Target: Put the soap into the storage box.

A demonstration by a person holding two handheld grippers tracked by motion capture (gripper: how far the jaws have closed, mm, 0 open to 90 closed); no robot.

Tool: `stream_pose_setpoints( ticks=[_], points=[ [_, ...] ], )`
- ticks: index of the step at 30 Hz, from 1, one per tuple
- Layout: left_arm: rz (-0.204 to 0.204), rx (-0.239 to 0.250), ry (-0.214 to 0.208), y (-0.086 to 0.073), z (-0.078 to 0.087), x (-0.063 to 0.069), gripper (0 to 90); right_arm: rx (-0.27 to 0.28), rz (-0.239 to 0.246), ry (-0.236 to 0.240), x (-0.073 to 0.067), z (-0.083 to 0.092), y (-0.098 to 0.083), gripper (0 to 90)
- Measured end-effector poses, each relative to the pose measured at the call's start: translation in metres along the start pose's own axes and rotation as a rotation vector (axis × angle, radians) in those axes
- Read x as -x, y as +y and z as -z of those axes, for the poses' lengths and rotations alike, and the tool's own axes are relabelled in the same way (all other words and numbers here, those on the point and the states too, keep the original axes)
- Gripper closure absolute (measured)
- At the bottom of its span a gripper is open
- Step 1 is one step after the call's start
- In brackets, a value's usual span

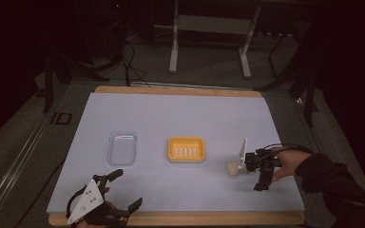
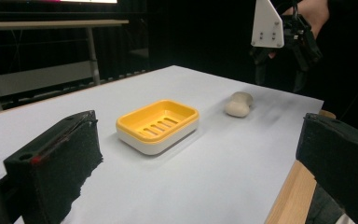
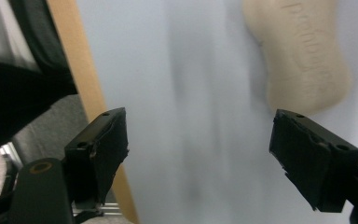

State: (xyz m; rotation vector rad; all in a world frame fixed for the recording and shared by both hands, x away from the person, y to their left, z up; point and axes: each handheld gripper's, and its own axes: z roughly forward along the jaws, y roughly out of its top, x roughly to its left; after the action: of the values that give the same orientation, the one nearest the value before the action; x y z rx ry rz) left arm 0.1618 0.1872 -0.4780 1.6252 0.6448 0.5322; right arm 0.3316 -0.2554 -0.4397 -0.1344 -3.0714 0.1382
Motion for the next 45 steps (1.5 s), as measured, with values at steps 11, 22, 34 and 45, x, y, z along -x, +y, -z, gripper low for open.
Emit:
stream_pose_setpoints(
  ticks=[11, 22, 34, 45],
  points=[
    [0.005, -0.004, 0.007, -0.001, 0.002, 0.001, 0.0, 0.056, 0.107, -0.054, 0.008, 0.001, 0.003, 23.1],
    [0.0, 0.003, 0.01, -0.002, 0.005, 0.002, 0.0, 0.157, 0.16, -0.111, 0.02, 0.001, 0.005, 23.1],
    [-0.007, 0.002, 0.003, -0.002, 0.006, 0.003, 0.0, 0.195, 0.212, -0.145, 0.034, -0.007, 0.002, 25.6],
    [-0.019, 0.001, -0.014, -0.003, 0.005, 0.004, 0.0, 0.246, 0.204, -0.128, 0.047, -0.012, 0.003, 26.8]
  ],
)
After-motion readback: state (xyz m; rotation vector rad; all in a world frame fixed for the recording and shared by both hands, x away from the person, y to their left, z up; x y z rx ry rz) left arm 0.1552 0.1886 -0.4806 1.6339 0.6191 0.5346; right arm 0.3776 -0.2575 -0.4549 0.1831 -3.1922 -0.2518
